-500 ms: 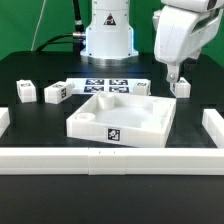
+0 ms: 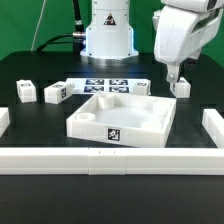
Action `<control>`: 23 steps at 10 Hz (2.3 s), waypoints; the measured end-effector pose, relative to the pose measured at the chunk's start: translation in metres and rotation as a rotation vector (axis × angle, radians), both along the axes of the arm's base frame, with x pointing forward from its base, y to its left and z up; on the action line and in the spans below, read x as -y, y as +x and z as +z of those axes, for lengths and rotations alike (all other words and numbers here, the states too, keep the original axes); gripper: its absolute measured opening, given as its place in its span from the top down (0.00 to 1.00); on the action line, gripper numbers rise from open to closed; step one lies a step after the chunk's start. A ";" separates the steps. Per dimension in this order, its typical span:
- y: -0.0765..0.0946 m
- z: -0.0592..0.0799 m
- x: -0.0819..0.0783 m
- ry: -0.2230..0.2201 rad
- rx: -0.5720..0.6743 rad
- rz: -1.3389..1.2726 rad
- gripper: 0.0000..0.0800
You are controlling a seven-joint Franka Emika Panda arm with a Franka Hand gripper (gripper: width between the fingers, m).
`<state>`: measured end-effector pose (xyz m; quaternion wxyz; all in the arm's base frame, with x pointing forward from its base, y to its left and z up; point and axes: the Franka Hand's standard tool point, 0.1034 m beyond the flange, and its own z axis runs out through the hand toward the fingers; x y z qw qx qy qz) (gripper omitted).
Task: Assemble one leg
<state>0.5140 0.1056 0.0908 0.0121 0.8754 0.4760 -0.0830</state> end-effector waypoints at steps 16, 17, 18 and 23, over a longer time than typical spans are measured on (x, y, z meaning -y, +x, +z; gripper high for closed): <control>-0.062 -0.068 0.047 0.113 0.079 0.223 0.19; -0.064 -0.074 0.045 0.119 0.085 0.223 0.19; -0.067 -0.079 0.045 0.122 0.081 0.222 0.19; -0.067 -0.079 0.045 0.122 0.081 0.221 0.65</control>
Offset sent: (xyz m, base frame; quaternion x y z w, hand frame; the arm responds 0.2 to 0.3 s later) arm -0.0422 -0.0067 -0.0202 -0.0468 0.0603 -0.1210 0.9897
